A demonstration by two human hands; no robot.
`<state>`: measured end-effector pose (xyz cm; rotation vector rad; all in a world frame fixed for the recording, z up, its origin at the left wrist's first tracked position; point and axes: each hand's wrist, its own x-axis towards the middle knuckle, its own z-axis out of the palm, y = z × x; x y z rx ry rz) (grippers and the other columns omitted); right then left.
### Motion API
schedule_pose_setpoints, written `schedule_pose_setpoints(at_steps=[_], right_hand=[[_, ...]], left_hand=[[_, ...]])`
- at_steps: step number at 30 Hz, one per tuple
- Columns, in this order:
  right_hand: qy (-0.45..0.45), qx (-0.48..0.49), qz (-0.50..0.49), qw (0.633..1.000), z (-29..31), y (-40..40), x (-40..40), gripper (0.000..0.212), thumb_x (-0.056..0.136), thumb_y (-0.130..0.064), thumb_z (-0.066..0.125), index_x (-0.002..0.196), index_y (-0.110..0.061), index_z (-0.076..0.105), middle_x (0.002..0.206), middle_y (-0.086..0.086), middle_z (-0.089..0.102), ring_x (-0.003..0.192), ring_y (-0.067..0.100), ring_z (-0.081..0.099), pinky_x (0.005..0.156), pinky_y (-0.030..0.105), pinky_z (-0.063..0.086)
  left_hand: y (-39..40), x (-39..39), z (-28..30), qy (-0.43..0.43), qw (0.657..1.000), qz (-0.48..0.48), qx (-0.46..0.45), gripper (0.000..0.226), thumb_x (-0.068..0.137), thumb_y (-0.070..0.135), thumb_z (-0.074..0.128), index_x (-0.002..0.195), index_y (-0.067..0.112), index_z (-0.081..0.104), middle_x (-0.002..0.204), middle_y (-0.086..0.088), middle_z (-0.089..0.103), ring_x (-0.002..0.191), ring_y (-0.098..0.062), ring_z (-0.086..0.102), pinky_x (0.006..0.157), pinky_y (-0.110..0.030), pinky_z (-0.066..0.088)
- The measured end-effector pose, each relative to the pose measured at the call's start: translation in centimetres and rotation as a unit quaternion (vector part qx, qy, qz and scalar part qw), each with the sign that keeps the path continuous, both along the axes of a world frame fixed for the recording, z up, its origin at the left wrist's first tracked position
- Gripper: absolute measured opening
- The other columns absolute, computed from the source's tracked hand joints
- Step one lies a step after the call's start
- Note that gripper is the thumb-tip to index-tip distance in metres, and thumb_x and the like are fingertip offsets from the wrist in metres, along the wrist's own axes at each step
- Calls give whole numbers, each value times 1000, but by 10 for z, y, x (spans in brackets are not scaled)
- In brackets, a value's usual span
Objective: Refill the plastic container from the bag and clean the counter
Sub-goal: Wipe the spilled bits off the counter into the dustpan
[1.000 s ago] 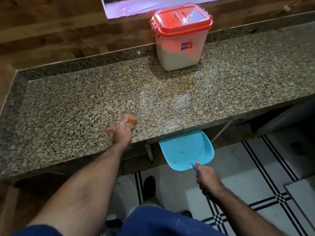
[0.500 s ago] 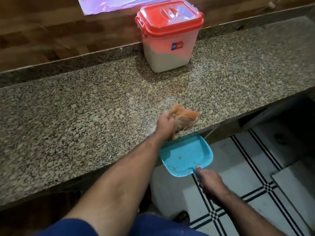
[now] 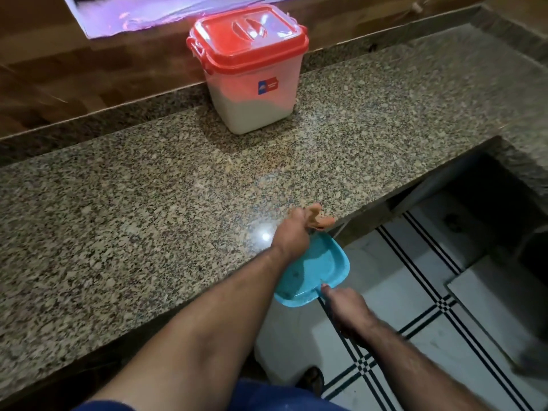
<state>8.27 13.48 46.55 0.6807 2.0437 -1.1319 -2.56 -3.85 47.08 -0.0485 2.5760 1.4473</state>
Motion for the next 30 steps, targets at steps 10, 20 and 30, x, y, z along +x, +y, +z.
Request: schedule_pose_setpoints(at_steps=[10,20,30], right_hand=[[-7,-13,-22,1000,-3,10,-1,45,101,-56,58,81,-17,62,59,2,50,42,18,37,44,26,28],[-9,-9,-7,1000,3,21,0,42,102,-57,56,84,-20,62,55,-3,49,40,15,35,43,24,27],[3,-20,-1,1000,10,27,3,42,104,-54,55,84,-18,61,54,-2,47,38,14,35,41,24,28]], left_hand=[[-48,32,14,65,964,255,-36,16,113,19,48,123,29,55,103,9,74,63,-5,64,40,-16,44],[-32,6,27,-76,928,211,297,40,105,28,71,140,20,53,121,6,82,98,-22,82,80,-55,69],[-21,66,-14,-6,955,296,0,44,104,-6,44,135,25,49,128,4,71,78,-16,72,46,-25,52]])
